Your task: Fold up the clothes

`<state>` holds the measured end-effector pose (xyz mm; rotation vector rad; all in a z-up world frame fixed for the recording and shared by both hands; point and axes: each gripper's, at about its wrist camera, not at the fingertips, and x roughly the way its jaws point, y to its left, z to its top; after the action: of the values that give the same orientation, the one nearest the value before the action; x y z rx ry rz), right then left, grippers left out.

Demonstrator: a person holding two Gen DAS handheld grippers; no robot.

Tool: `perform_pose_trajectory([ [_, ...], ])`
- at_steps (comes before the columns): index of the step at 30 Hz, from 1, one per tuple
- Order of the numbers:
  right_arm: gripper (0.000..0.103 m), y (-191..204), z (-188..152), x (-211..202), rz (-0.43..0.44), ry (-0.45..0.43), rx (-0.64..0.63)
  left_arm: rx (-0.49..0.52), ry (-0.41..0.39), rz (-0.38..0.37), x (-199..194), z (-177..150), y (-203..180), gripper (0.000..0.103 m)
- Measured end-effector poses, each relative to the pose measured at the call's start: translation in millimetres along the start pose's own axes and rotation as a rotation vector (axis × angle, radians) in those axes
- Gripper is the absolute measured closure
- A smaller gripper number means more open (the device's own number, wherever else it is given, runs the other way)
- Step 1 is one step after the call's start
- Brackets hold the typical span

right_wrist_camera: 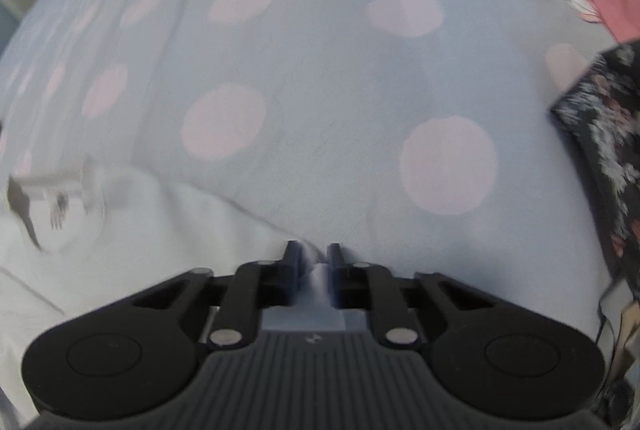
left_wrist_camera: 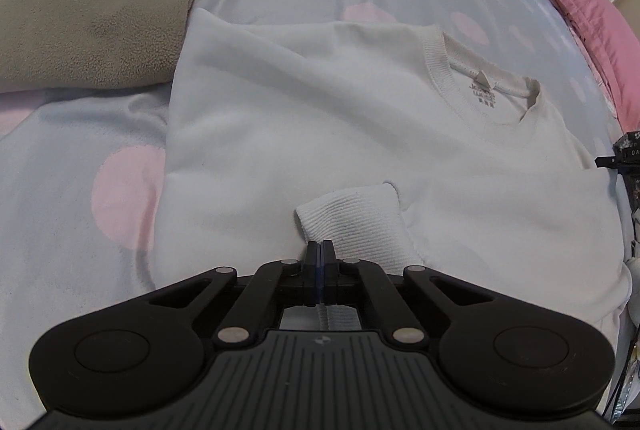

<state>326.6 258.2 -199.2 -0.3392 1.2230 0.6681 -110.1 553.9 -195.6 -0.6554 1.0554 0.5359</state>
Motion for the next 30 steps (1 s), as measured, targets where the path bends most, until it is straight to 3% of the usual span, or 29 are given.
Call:
perform_pose_trajectory([
  [3,0.091,7.6,1.8,0.4,-0.082,-0.054,-0.042,0.005,0.001,0.029,1.5,1.9,-0.9,0.103],
  [9,0.087,8.9,-5.2,-3.4,-0.125,-0.11,-0.027,-0.001,-0.012,0.064,-1.9,3.7,4.0,0.103],
  [11,0.061,8.3,-9.1,-14.5,-0.149,-0.126,-0.034,0.009,-0.015,0.072,-3.7,3.2,3.0,0.103],
  [13,0.058,7.0,-16.1,-31.1,-0.151,-0.14,-0.042,0.028,-0.017,0.092,-6.5,1.5,0.6,0.103],
  [16,0.062,6.2,-28.1,-55.8,-0.151,-0.157,-0.062,0.047,-0.028,0.112,-15.4,-0.6,-1.1,0.103],
  [24,0.063,22.4,-95.7,-112.9,-0.097,-0.13,-0.211,0.127,-0.088,0.132,-51.0,-19.5,-15.0,0.103],
  [30,0.061,44.5,-175.9,-137.6,-0.006,-0.082,-0.28,0.169,-0.089,0.105,-76.8,-50.4,-31.5,0.089],
])
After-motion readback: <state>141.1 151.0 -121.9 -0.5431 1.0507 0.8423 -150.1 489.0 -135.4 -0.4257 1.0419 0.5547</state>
